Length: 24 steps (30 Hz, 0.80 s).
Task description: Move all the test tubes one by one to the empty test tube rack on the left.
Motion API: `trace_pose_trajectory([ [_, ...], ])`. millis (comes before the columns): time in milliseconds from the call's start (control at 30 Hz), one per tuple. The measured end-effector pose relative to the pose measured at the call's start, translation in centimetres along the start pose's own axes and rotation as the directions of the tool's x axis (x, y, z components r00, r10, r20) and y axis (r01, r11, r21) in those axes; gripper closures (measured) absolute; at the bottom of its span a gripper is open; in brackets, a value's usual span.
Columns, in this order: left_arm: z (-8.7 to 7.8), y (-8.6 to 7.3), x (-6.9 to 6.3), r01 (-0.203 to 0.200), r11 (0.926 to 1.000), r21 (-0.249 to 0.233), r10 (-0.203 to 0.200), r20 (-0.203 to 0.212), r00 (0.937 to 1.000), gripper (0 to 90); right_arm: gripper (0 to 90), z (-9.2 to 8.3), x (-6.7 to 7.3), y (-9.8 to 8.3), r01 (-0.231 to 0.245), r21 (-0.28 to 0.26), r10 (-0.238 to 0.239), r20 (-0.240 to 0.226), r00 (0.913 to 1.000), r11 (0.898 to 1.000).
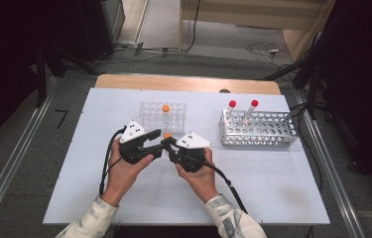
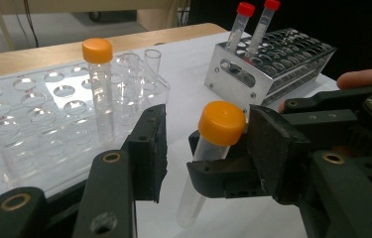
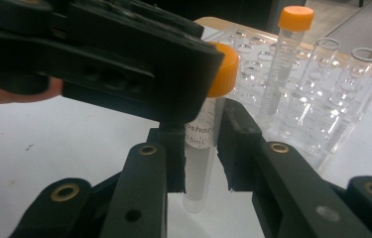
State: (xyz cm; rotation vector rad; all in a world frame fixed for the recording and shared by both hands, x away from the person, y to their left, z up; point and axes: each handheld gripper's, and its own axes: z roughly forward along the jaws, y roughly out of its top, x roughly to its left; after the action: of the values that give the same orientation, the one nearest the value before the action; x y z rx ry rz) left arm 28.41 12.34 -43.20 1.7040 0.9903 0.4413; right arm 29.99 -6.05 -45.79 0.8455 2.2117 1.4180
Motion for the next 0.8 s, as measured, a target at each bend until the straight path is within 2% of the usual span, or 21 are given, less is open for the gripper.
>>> trace_pose_trajectory([
  [200,0.01,-0.10,0.04,-0.002,1.0000,-0.002,0.002,0.011,0.9999,60.4,71.1,0.17,0.42,0.02,0.003,0.005,-0.003,-0.009,1.0000,1.000],
  [633,-0.01,-0.11,-0.07,-0.016,0.9999,-0.004,0.016,0.001,0.9999,69.3,70.8,0.06,0.51,0.17,0.014,0.003,-0.014,-0.009,0.9999,1.000],
  [800,0.08,-0.16,-0.06,-0.026,0.9996,0.006,0.026,-0.010,0.9996,69.9,63.4,-0.10,0.33,0.27,0.011,-0.004,-0.011,-0.017,0.9998,1.000],
])
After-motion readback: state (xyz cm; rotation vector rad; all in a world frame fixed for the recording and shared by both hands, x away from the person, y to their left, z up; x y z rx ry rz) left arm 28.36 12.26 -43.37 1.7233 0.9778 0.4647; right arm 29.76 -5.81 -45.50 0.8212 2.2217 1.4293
